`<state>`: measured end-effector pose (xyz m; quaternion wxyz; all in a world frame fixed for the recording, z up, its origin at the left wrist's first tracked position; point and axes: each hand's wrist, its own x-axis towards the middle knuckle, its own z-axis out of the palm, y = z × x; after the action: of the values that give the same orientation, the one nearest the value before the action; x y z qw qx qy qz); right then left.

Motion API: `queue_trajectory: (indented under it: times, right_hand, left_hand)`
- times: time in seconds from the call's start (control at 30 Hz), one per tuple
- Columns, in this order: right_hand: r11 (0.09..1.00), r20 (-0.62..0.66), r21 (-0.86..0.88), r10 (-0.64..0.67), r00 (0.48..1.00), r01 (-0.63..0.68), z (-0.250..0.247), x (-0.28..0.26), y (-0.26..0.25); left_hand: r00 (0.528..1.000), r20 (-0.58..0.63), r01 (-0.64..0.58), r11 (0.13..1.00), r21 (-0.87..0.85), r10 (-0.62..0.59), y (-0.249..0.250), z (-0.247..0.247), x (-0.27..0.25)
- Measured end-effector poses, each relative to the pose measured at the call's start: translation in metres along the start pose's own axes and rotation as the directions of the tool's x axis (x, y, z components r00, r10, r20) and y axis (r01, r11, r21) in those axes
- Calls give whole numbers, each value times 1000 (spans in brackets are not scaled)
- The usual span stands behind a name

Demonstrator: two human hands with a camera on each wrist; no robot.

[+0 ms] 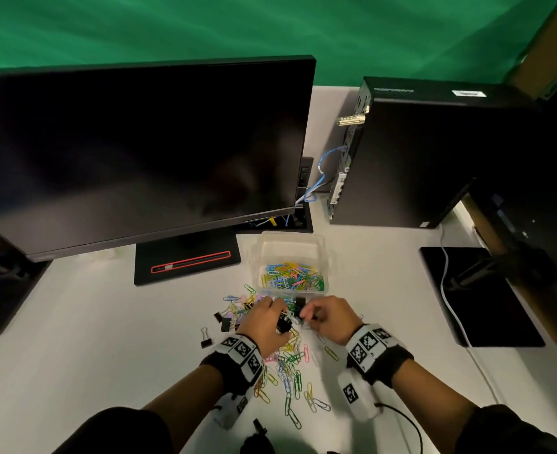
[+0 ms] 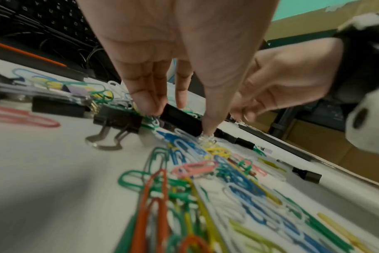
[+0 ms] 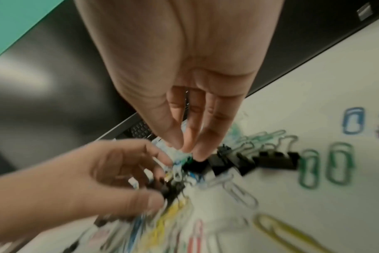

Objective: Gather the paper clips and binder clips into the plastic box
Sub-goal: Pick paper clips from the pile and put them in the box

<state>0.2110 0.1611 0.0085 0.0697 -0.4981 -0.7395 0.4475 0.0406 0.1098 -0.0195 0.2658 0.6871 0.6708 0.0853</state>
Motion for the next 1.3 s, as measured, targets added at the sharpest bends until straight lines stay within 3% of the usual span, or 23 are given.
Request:
queue_trajectory:
  times: [0.17,0.37,0.6,0.7,0.8,0.9,1.03,1.13,1.3]
  right_hand:
    - [981,88,-188,66,994,-49,28,-15,11]
    - [972,89,-235,11,996,10,51,-15,5]
    - [968,174,-219,-84,981,122,65,-19,4]
    - [970,156,-198,-113,981,143,57,-24,6]
    - [961,150,-240,-105,983,139,45,-34,10]
    - [940,229,-317,-49,972,122,34,-47,16]
    - [917,315,-378,-6,949,132,31,-64,23]
    - [937,274,-336,-4,962,99,36,-65,26]
    - [976,175,-209,-29,984,65,56,-54,23]
  left_hand:
    - [1000,24,-9,996,-92,11,-8,-19,-7]
    - [999,-6,33,994,-102,-33,-31,-46,-26]
    - [991,-46,123,990,-64,-126,-68,-47,-61]
    - [991,-40,126,992,-17,-126,-77,-41,-74]
    - [996,-70,49,999,18,-47,-76,-38,-82]
    - [995,93,-44,999,0,43,-66,-35,-87]
    - [951,309,-26,999,48,10,-49,-26,-86]
    - [942,336,-10,996,83,-18,-39,-17,-82]
    - [961,274,24,1000,14,-27,-27,-4,-74]
